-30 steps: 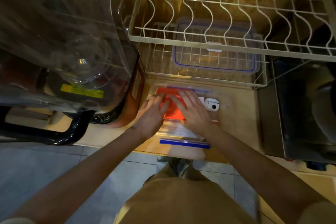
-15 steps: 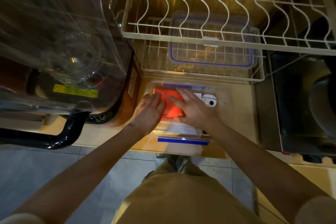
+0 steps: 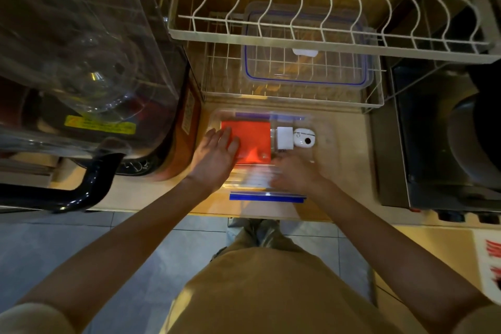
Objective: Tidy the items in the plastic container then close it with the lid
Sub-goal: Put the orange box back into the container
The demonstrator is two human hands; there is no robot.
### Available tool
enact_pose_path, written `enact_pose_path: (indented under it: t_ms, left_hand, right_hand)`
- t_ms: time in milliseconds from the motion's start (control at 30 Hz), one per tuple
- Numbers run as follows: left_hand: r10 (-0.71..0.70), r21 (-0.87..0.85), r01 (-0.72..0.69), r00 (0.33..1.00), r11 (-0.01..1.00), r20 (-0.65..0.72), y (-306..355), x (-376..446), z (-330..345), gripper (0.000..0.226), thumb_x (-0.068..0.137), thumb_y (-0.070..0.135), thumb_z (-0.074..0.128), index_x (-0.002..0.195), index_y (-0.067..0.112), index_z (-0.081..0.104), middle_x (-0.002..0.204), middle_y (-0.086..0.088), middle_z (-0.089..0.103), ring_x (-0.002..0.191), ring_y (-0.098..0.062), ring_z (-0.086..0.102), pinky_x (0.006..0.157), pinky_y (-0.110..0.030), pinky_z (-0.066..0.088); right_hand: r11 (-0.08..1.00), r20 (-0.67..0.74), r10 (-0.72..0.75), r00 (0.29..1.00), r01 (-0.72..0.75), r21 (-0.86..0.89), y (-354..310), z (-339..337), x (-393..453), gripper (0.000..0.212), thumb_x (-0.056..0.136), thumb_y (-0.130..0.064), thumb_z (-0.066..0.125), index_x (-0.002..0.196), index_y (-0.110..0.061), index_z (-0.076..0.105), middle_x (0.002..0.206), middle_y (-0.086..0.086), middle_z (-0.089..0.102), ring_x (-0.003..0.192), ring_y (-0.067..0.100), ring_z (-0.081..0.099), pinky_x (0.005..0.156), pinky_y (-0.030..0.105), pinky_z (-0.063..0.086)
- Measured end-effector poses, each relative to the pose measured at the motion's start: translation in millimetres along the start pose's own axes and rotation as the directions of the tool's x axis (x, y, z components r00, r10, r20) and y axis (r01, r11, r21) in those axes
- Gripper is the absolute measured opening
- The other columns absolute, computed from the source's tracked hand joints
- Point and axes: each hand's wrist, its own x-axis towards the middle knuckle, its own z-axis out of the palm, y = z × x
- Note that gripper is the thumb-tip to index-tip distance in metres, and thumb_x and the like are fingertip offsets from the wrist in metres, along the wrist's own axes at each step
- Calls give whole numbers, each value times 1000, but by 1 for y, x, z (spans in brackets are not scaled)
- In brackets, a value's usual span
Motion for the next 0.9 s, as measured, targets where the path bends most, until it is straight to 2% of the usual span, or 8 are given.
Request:
enact_pose_path:
  t_ms: [67,267,400,633,800,900]
  left_hand:
    - [1,2,-1,1000,1000,4,0,0,0,47,95,26,40,138,9,30,151,-23,24,141,-34,23,118,-42,7]
    - [-2,-23,2,1000,1000,1,0,0,-1,47,94,28,42,137,10,32,151,-22,25,141,-34,22,119,-42,7]
    - [2,-31,-1,1000,1000,10,1,-1,-3,52,93,35,45,137,11,32,152,-21,25,142,-33,21,119,-41,6]
    - [7,8,-7,998,1000,57,1,-1,-5,54,94,38,41,140,12,27,153,-21,22,142,-34,21,119,-43,8]
    - [30,89,-39,995,995,98,0,-3,-10,53,96,32,37,142,9,22,152,-22,21,141,-34,20,118,-43,9]
    - [66,80,-71,996,994,68,4,-6,-12,46,93,22,44,135,7,35,144,-22,34,136,-35,30,115,-47,19]
  right_hand:
    - [999,6,-6,1000,6,-42,-2,2,1,40,84,-23,62,119,-5,58,126,12,56,114,26,52,94,34,43]
    - [968,31,-111,993,116,-221,6,4,9,27,82,-8,58,107,-7,65,117,11,61,105,27,58,84,37,50]
    - [925,59,-210,976,218,-312,5,5,8,36,84,-6,56,117,-16,63,113,10,65,107,28,59,87,41,51]
    - [884,52,-238,970,238,-402,2,4,5,38,89,-7,50,125,-15,56,119,13,63,111,31,57,90,42,51]
    - [951,-5,-151,988,144,-274,2,0,-2,27,93,-16,47,113,-12,63,119,13,59,109,29,56,89,42,49]
    - [970,-8,-152,988,147,-191,2,1,-5,26,93,-16,47,112,-12,65,117,12,61,107,29,57,89,42,49]
